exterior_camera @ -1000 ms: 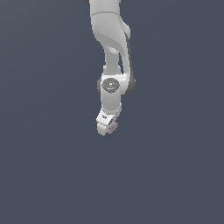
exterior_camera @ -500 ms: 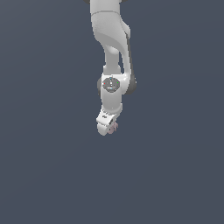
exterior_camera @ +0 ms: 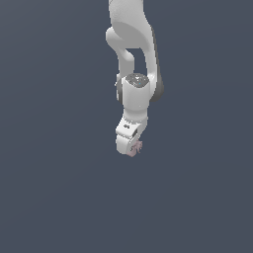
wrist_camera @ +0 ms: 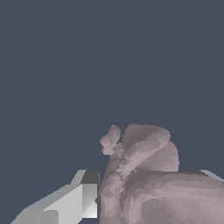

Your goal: Pick up the object and move it to a goal position.

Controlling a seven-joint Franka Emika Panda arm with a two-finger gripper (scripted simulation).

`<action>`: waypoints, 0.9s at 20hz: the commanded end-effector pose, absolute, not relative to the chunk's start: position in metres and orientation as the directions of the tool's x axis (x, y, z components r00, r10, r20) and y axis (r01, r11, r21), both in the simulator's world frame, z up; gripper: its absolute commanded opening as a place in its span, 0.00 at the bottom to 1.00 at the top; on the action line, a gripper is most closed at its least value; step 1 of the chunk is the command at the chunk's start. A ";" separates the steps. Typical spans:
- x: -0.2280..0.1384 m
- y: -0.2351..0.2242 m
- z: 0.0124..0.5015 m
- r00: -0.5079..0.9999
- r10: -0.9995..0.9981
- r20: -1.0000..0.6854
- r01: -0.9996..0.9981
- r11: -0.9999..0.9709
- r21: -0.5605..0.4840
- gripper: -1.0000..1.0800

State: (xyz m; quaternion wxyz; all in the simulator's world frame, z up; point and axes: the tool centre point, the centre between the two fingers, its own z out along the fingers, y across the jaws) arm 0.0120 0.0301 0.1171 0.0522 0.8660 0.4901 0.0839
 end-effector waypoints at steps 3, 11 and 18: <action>0.046 0.054 0.172 0.499 0.852 0.160 0.802 -0.524 0.285 0.00; 0.087 0.094 0.274 0.471 0.842 0.265 0.702 -0.539 0.465 0.00; 0.101 0.119 0.345 0.440 0.836 0.328 0.613 -0.546 0.571 0.00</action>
